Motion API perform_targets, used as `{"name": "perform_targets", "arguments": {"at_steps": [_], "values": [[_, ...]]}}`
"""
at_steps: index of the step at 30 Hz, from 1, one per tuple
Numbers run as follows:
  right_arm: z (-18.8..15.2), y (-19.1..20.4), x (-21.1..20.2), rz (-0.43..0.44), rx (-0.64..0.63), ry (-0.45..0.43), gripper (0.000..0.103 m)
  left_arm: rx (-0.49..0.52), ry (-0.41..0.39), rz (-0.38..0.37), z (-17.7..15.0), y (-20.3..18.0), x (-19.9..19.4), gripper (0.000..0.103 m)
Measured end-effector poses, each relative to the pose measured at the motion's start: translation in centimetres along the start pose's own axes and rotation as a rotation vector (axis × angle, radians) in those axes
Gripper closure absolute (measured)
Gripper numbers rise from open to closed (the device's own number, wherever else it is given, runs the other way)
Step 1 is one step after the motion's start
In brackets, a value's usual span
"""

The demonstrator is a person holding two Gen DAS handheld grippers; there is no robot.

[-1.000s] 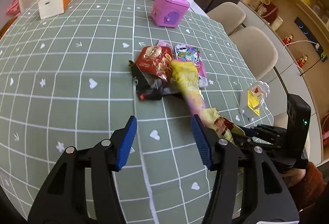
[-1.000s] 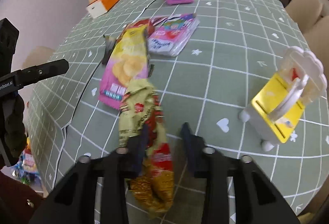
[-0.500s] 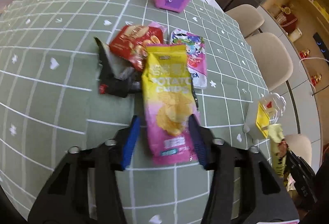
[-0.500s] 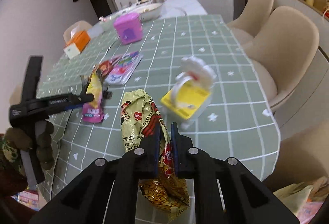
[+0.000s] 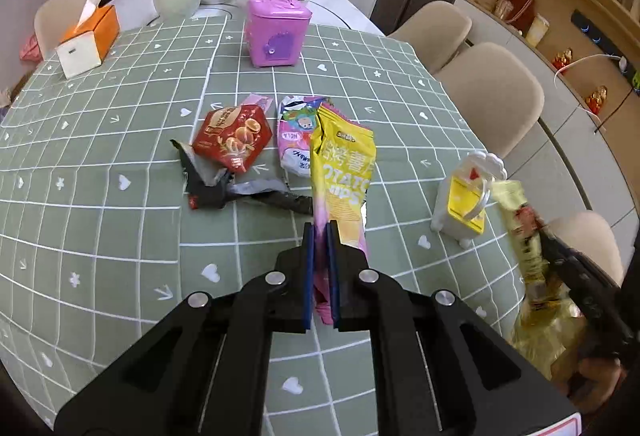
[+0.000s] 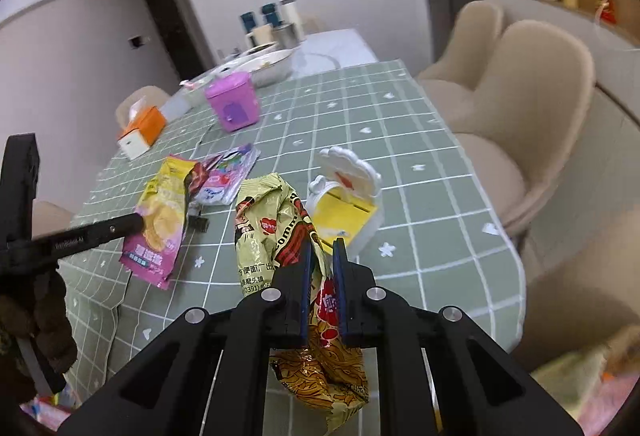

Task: Collect trash
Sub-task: 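Carry the chips bag and gold wrapper over the trash bin with both tools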

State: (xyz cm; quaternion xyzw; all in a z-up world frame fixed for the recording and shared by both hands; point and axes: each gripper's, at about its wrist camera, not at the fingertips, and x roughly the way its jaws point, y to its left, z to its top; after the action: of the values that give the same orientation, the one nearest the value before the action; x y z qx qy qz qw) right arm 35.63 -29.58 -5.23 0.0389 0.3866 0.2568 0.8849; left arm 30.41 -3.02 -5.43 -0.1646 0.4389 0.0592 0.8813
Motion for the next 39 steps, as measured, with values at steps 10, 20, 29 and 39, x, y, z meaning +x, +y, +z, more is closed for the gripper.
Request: {"name": "perform_targets", "arguments": {"at_steps": [10,20,29,39], "values": [[0.5,1.3,-9.0,-0.167,0.081,-0.129,0.091,0.203,-0.127,-0.188,2.1,-4.3,-7.7,0.097],[-1.2,-0.5,-18.5,-0.385,0.141,-0.271,0.091,0.346,-0.149,-0.424,1.8,-11.2,-10.6,0.097],[-3.0,-3.8,-23.3,-0.531,0.203,-0.311,0.091,0.497,-0.032,-0.595,0.1,-20.2,-9.0,0.097],[-3.7,-7.8,-23.5,-0.636,0.247,-0.280,0.091,0.525,0.110,-0.728,-2.4,-24.5,-4.6,0.097]]}}
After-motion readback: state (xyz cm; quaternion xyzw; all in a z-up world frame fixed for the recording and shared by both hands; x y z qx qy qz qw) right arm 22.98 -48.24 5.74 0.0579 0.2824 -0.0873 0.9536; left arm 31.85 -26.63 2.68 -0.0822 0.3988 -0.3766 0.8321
